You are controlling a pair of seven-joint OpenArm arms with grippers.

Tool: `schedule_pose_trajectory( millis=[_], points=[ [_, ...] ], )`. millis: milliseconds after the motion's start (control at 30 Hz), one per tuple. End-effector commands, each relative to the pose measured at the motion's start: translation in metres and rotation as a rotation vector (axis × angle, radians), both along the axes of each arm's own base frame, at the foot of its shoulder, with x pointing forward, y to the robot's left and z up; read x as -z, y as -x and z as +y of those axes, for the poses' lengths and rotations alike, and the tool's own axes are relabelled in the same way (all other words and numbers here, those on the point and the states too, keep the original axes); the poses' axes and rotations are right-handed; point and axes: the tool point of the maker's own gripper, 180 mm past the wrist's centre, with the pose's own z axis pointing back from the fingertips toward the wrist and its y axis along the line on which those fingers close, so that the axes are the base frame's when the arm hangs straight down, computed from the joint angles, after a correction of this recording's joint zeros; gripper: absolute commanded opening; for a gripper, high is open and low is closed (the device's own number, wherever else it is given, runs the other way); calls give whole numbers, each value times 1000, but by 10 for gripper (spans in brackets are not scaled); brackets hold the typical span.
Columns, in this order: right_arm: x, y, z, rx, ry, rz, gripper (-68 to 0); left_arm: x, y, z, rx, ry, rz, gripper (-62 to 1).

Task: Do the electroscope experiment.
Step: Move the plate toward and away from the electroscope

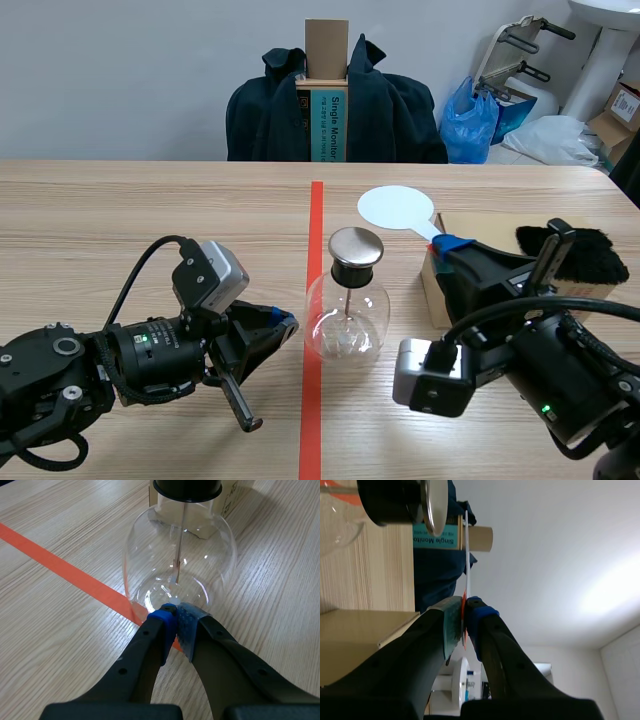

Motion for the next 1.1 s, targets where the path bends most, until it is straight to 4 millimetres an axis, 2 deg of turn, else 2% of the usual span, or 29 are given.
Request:
schedule_pose_trajectory(
  millis=[0, 367, 600, 1067],
  points=[
    [-10, -6, -8, 34, -1, -33, -668, -12, -6, -5, -4, 37, -28, -591],
    [-11, -17, -38, 212, -7, -38, -668, -12, -6, -5, -4, 37, -28, -591],
    [-11, -19, -45, 254, -8, -39, -668, -12, -6, -5, -4, 37, -28, -591],
    [-8, 1, 4, -39, 8, -28, -668, -12, -6, -5, -4, 37, -28, -591]
  ],
)
